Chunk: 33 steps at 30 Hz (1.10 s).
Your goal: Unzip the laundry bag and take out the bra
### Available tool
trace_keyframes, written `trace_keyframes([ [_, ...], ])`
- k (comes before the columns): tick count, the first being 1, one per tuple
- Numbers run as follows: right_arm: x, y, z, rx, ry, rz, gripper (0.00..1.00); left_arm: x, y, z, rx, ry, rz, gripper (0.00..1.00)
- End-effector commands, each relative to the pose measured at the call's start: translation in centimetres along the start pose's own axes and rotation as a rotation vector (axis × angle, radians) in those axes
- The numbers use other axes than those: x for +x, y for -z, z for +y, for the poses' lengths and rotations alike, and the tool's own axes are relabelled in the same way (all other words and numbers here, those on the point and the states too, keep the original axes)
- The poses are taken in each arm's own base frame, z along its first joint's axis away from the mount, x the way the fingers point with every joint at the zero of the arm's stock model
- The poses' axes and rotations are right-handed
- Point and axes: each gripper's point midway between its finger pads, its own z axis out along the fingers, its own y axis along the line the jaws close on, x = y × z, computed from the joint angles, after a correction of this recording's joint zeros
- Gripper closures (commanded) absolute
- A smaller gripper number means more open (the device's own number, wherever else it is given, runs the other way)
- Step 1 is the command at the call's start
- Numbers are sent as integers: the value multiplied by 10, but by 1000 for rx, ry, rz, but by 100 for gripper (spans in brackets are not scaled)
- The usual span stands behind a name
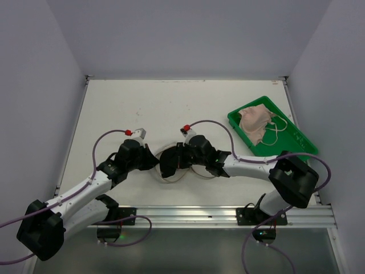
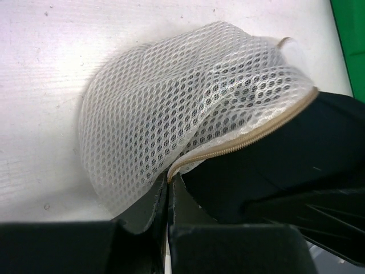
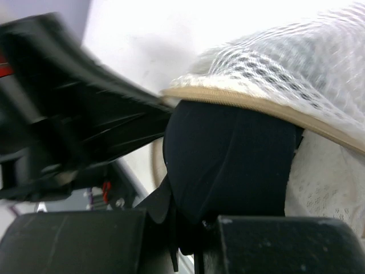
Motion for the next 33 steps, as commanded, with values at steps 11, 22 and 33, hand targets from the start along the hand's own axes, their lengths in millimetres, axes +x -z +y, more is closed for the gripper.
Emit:
trace_keyframes([
  [11,-25,108,135,-562,298,-23,100,5,-6,14,-59,2,12,100],
  [22,-79,161,194,-765,359,-241,100,14,-11,14,-39,11,48,100],
  [33,-198,203,20,-75,73,-659,100,11,-6,13,-37,4,26,100],
])
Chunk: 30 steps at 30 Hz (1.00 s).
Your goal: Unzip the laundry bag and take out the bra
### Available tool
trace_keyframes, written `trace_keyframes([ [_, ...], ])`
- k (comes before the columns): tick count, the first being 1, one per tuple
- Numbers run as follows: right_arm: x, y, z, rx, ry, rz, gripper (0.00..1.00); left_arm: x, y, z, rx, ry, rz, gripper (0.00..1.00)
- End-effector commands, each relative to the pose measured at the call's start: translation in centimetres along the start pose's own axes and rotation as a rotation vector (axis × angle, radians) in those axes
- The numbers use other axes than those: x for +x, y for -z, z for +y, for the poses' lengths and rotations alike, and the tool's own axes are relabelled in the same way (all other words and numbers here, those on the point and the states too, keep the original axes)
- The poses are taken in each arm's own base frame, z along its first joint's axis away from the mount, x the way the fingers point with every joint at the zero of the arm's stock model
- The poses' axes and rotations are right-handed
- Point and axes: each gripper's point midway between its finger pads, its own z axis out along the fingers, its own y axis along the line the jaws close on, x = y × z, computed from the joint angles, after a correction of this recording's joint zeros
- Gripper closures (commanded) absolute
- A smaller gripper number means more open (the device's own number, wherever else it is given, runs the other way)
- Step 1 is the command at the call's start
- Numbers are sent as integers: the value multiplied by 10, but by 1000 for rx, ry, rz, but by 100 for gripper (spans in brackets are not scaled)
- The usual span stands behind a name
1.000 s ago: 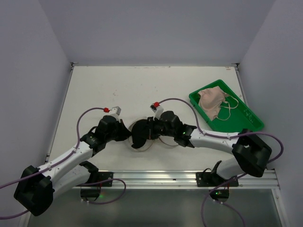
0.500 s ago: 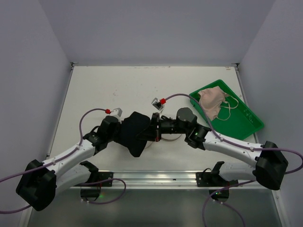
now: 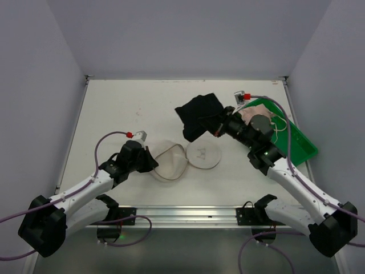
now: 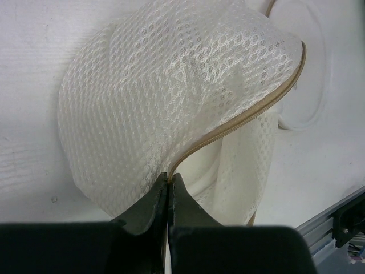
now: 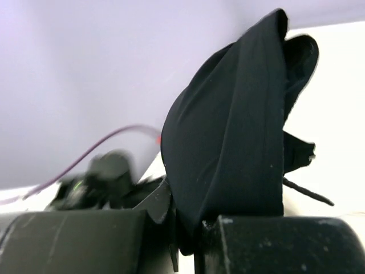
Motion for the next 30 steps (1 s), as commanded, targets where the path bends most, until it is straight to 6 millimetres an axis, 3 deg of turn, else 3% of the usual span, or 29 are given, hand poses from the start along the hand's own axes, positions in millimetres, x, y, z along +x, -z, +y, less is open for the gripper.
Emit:
trace_keyframes([
  [1,-34,36,-64,279,-11,-154,100,-4,1,-1,11,-1,-21,100],
  [2,-39,50,-73,327,-14,-185,100,-3,1,-2,18,-2,-20,100],
  [3,-49,68,-102,428,-31,-242,100,-4,1,-3,21,-1,-23,100],
  [5,-53,94,-130,540,-58,-285,100,-4,0,-4,27,-1,-20,100],
  [6,-65,118,-152,628,-71,-352,100,-4,0,-5,29,-3,-20,100],
  [8,-66,142,-173,709,-103,-380,100,-4,0,-5,32,-3,-18,100],
  [9,-74,169,-195,793,-133,-441,100,-4,0,-6,36,-5,-19,100],
  [14,-81,218,-240,903,-245,-525,100,-5,2,-8,45,-6,-25,100],
  [23,-95,224,-293,834,-359,-539,100,-5,0,-9,49,-9,-18,100],
  [30,-76,221,-339,832,-455,-477,100,-9,-1,-13,62,-24,-22,100],
])
